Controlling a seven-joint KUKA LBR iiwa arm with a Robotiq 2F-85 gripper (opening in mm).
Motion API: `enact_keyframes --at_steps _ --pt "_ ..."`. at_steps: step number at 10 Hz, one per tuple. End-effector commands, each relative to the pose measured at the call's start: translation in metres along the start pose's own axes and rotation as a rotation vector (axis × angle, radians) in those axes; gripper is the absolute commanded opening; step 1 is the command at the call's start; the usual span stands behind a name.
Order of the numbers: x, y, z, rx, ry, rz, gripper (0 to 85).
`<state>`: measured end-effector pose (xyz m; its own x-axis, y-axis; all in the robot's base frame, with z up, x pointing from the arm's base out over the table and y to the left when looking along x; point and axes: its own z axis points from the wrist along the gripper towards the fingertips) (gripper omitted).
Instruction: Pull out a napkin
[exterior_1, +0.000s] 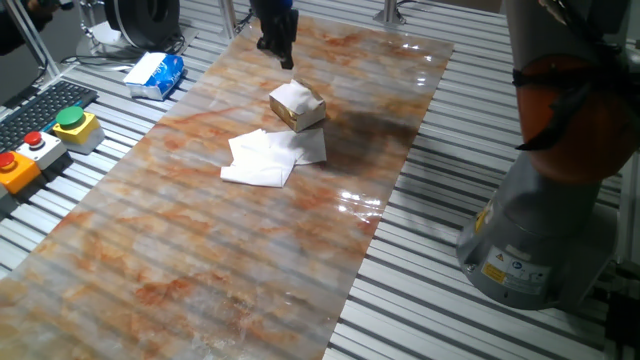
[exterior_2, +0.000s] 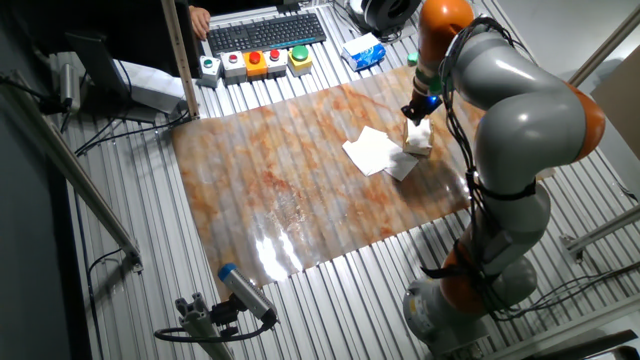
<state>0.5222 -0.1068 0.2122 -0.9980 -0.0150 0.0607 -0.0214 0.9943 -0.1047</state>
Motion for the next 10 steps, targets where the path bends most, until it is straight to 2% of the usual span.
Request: enact_keyframes --at_steps 1,2,3,4,5,6,7,8,9,10 --pt "-0.0021 -0.0027 0.0042 0.010 0.000 0.002 0.0" --pt "-0.0021 -0.0027 0.0042 0.003 0.003 0.007 0.0" --pt "-0.0021 -0.0027 0.0042 -0.016 0.026 0.035 0.0" --pt "-0.0021 -0.0027 0.0042 -0.038 0.043 0.077 0.0" --pt "-0.0021 -0.0027 0.0042 -0.077 0.047 0.137 0.0" --pt "-0.0021 -0.0027 0.0042 -0.114 0.016 0.210 0.0" --pt "-0.0021 -0.0027 0.0042 -0.112 -0.002 0.254 0.0" --pt "-0.0021 -0.0027 0.0042 -0.133 0.003 0.287 0.0" --pt "-0.0021 -0.0027 0.0042 -0.137 0.008 0.296 0.0" --pt "-0.0021 -0.0027 0.0042 -0.120 0.001 0.286 0.0"
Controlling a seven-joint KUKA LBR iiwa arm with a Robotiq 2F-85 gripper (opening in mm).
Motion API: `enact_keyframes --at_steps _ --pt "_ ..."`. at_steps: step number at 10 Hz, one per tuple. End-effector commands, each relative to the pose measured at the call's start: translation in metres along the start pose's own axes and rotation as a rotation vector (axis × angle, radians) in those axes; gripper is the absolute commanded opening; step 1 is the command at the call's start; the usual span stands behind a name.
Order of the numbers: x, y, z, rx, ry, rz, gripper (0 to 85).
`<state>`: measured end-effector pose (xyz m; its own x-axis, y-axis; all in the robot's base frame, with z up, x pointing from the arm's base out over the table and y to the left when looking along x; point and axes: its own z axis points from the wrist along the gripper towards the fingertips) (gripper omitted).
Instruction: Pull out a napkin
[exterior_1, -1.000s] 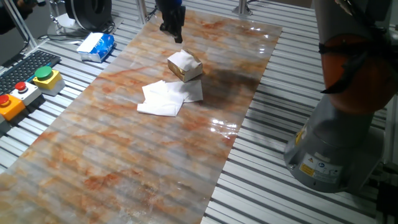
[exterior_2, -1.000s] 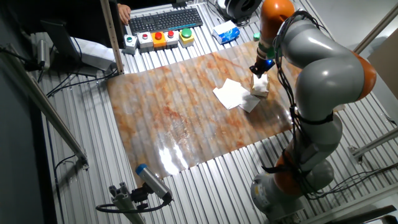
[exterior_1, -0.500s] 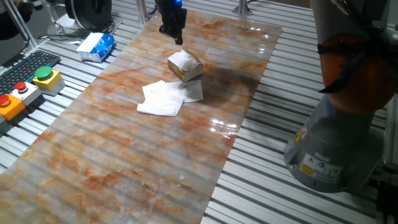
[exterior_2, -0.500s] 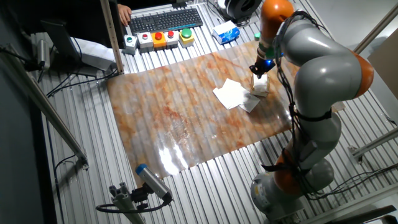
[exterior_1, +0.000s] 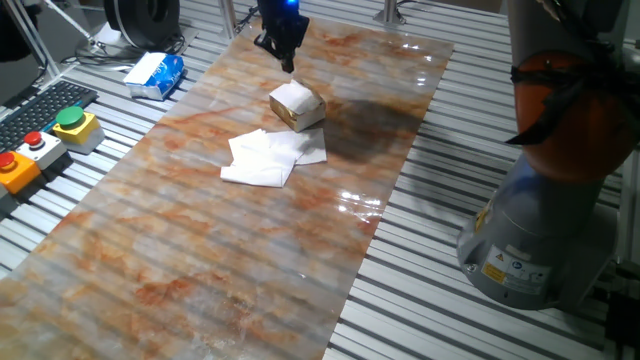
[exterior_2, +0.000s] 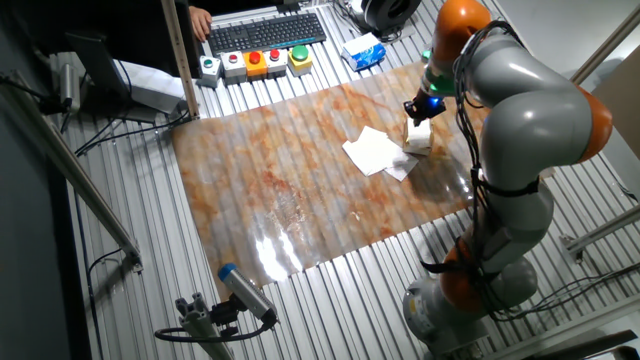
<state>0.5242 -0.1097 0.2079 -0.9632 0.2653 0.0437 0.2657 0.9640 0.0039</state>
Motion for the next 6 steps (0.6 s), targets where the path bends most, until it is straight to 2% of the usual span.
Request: enact_keyframes --at_steps 1,3,4,5,6 --pt "0.0000 -0.0002 -0.0002 -0.017 -0.002 0.005 0.0" --pt "0.0000 -0.0002 -0.0002 0.002 -0.007 -0.015 0.0" --pt "0.0000 -0.0002 -0.0002 0.037 -0.025 -0.008 0.0" --pt "0.0000 -0.0002 -0.0002 0.095 -0.051 -0.002 17.0" --pt "-0.0044 -0.0038 0.0057 0.134 -0.064 -0.017 17.0"
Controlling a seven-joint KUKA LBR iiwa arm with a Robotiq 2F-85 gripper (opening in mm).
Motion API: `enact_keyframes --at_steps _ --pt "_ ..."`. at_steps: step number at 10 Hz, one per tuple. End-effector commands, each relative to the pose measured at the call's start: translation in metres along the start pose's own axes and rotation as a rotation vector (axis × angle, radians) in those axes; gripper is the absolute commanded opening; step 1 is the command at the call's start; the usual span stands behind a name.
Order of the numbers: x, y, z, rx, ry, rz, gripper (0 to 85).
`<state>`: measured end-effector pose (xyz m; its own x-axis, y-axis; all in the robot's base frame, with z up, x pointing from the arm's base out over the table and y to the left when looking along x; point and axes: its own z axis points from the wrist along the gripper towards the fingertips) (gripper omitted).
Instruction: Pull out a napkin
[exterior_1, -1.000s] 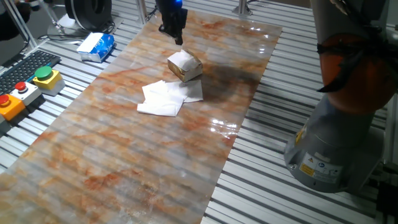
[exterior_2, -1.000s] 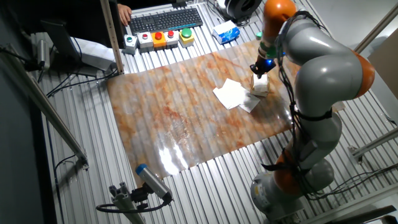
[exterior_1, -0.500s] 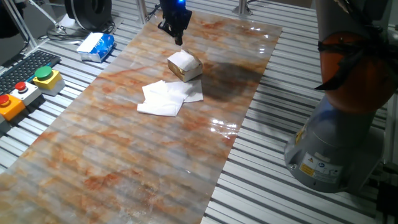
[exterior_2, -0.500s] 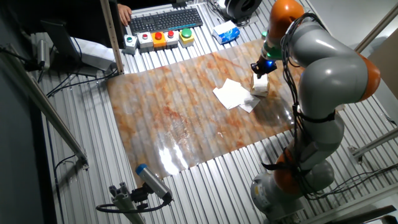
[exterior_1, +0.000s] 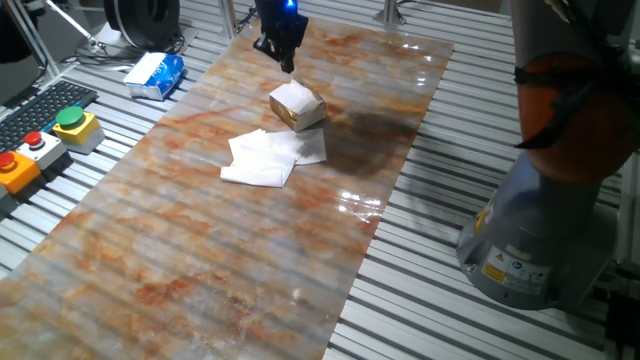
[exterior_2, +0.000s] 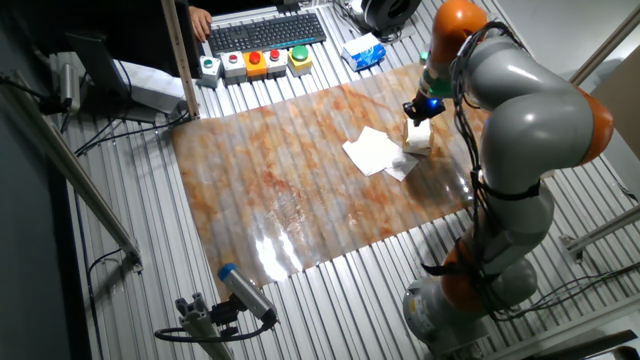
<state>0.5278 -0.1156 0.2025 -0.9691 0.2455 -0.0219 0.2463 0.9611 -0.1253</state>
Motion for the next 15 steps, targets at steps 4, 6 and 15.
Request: enact_keyframes --at_steps 4,6,15 --pt "-0.019 -0.032 0.053 -0.005 -0.056 -0.022 34.0" --pt "-0.023 -0.035 0.067 -0.007 -0.068 -0.010 34.0" --pt "-0.033 -0.038 0.117 -0.043 -0.111 0.008 51.0"
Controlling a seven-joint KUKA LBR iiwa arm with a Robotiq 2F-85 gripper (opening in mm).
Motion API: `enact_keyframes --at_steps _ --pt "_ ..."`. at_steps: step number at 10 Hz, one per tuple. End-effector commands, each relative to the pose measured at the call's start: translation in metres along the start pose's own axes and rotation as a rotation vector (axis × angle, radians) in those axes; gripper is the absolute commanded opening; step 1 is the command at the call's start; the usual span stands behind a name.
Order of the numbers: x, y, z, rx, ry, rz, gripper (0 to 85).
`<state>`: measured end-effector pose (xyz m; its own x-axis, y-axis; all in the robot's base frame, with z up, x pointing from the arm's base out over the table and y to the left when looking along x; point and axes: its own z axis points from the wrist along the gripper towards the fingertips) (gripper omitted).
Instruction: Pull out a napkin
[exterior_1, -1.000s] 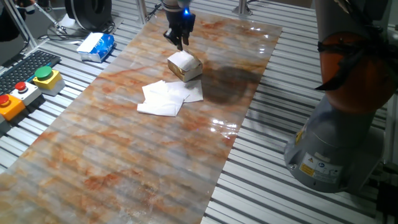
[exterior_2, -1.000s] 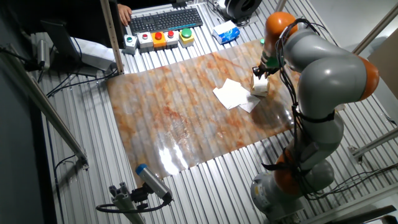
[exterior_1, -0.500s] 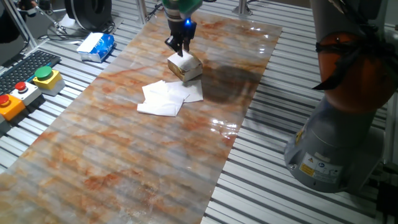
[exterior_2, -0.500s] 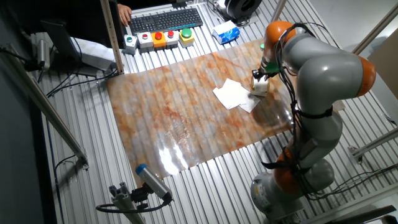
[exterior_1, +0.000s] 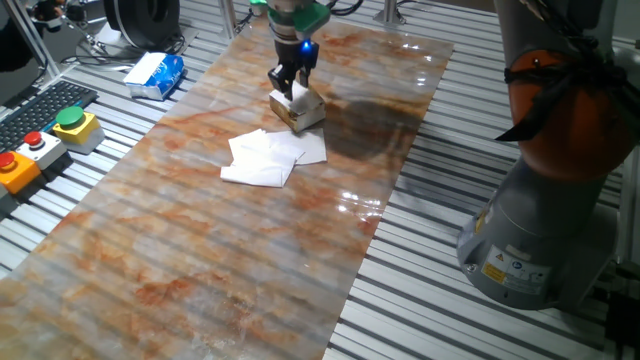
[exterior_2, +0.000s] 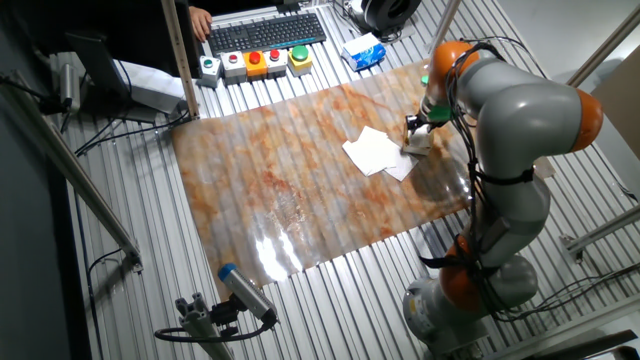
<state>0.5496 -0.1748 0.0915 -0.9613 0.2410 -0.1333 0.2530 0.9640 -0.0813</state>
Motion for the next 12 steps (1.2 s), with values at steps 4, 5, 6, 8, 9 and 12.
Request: enact_keyframes --at_steps 4,5,6,8,9,12 --pt "0.001 0.000 0.009 -0.013 -0.001 0.002 51.0" --pt "0.001 0.000 0.011 -0.013 -0.002 0.001 51.0" --pt "0.001 0.000 0.013 -0.015 -0.003 0.001 51.0" --pt "0.002 -0.001 0.015 -0.014 -0.004 -0.002 51.0" --pt "0.003 -0.003 0.017 -0.003 -0.002 -0.020 51.0" --pt "0.006 -0.004 0.026 -0.016 -0.006 -0.037 34.0"
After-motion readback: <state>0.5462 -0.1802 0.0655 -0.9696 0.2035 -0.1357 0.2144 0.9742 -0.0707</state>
